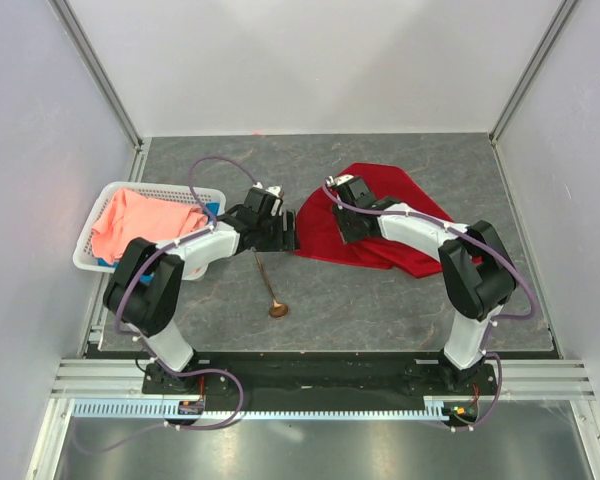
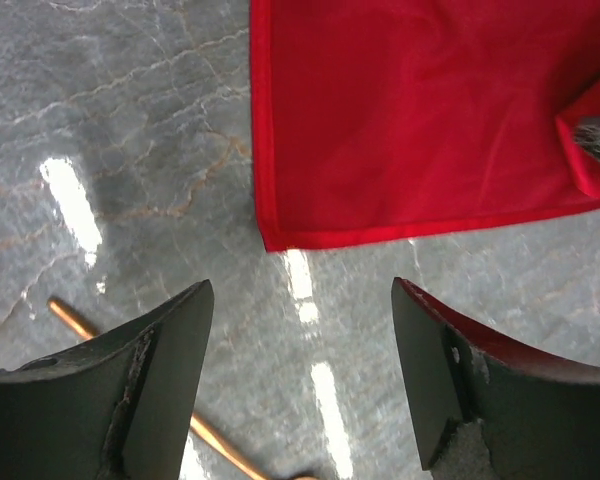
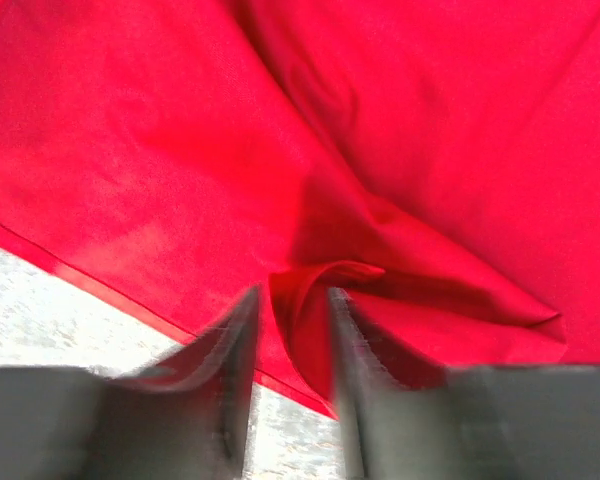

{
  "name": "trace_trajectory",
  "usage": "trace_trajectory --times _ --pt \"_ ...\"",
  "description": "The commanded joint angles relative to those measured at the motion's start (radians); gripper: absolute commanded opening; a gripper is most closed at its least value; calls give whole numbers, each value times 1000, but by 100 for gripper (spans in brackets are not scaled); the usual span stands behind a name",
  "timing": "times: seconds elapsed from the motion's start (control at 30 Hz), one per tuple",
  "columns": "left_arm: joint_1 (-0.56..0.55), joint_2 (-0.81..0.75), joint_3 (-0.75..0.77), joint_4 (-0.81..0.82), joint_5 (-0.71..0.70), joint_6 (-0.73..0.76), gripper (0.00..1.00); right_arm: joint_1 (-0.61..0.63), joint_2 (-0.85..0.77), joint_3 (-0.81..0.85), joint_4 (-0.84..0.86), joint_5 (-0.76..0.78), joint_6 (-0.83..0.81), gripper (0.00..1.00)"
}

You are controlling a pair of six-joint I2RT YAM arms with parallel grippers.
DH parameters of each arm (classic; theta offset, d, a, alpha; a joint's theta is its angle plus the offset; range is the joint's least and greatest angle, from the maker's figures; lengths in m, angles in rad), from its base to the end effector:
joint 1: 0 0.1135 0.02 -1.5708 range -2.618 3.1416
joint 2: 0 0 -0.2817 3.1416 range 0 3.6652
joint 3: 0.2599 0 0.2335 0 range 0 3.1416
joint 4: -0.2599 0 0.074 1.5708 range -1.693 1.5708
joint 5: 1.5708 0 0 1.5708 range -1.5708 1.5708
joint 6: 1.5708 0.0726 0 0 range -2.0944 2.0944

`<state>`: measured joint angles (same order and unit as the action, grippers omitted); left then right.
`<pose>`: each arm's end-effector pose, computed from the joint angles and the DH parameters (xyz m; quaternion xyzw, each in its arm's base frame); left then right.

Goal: Fold the napkin, place the utensils inside, and roll it up
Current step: Flatten the napkin out

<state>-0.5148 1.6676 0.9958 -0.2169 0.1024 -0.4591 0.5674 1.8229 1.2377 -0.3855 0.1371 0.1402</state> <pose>0.3039 -0.1805 0.1869 0.0433 0.9403 -0.1989 0.2726 0.3375 0.2033 0.1912 -0.1822 0.9357 0.0408 0.2993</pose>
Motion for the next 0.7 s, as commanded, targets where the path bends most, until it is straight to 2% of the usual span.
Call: trace_trajectory --times 0.0,0.1,0.23,0.5,0.67 --pt "-4 50 56 24 -66 2 76 2 -66 -12 -52 19 -1 21" --pt "-4 67 60 10 -98 10 75 0 -161 -38 -82 18 2 14" --pt "-5 84 63 11 -124 13 69 2 -275 -81 -113 25 19 15" --pt "-39 178 95 11 -83 0 64 2 -326 -161 -125 18 33 15" --pt "-48 221 107 -12 -99 -10 51 2 -369 -176 -127 9 36 15"
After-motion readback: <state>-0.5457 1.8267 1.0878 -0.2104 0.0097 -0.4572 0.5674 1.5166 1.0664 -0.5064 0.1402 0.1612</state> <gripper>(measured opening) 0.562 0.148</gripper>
